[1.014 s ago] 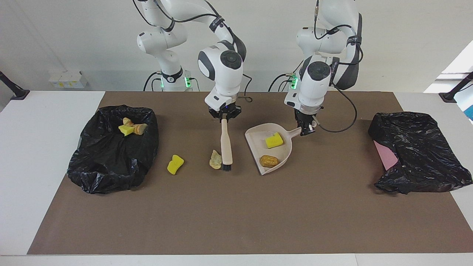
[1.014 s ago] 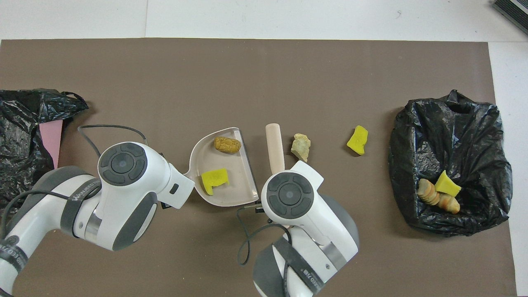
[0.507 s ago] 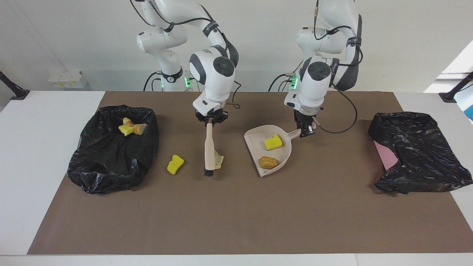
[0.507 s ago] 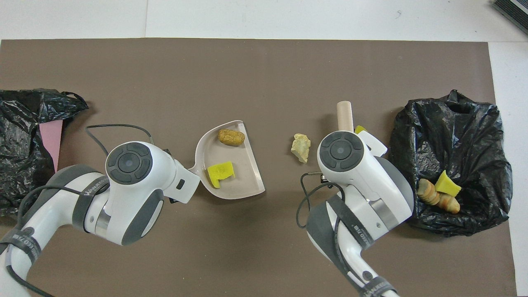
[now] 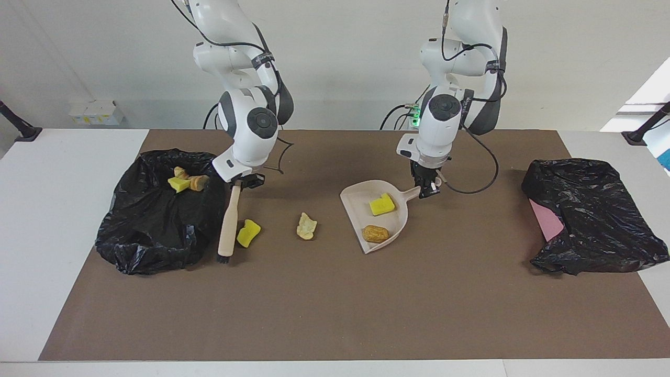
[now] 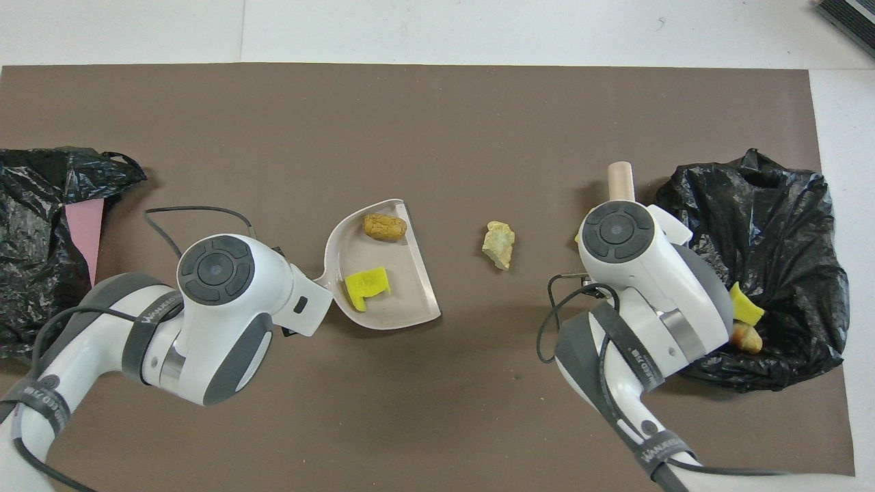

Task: Sweep and dump trash in bin
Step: 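Sweep the crumb with the right gripper into the dustpan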

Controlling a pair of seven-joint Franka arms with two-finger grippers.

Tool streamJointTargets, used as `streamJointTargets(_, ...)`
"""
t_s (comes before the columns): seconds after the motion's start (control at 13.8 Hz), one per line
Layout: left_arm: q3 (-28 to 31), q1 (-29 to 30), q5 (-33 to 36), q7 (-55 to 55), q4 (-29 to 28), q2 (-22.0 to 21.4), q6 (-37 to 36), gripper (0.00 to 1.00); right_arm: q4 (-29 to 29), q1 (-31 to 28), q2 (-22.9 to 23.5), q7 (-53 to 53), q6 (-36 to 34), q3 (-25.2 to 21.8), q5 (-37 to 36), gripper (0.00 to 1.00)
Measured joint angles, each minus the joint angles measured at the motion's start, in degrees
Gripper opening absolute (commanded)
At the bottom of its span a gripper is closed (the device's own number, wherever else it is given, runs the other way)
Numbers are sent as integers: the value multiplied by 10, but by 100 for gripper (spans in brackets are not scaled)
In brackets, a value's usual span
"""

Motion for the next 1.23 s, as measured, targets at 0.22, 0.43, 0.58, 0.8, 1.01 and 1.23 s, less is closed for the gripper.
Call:
streamJointTargets(0.22, 0, -8, 0, -15, 0, 0, 0, 0, -27, -21, -10, -85, 32, 0, 48, 0)
streamJointTargets(0.43, 0, -10, 0, -18, 0, 0, 0, 0, -25, 8, -4, -99, 48, 6, 109, 0)
streamJointTargets(0.58, 0, -11, 0, -19, 0, 0, 0, 0, -6, 49, 9, -91, 51, 8, 163, 0)
streamJointTargets(0.8, 0, -11, 0, -24, 0, 0, -1, 0, 25, 94, 29, -86, 51, 10, 247, 0)
streamJointTargets(1.01, 0, -12, -1, -31, -1, 0, -2, 0, 48, 129, 40, -86, 52, 11, 320, 0)
streamJointTargets(1.23, 0, -13, -2, -34, -2, 0, -4, 0, 57, 161, 43, -87, 58, 12, 340, 0)
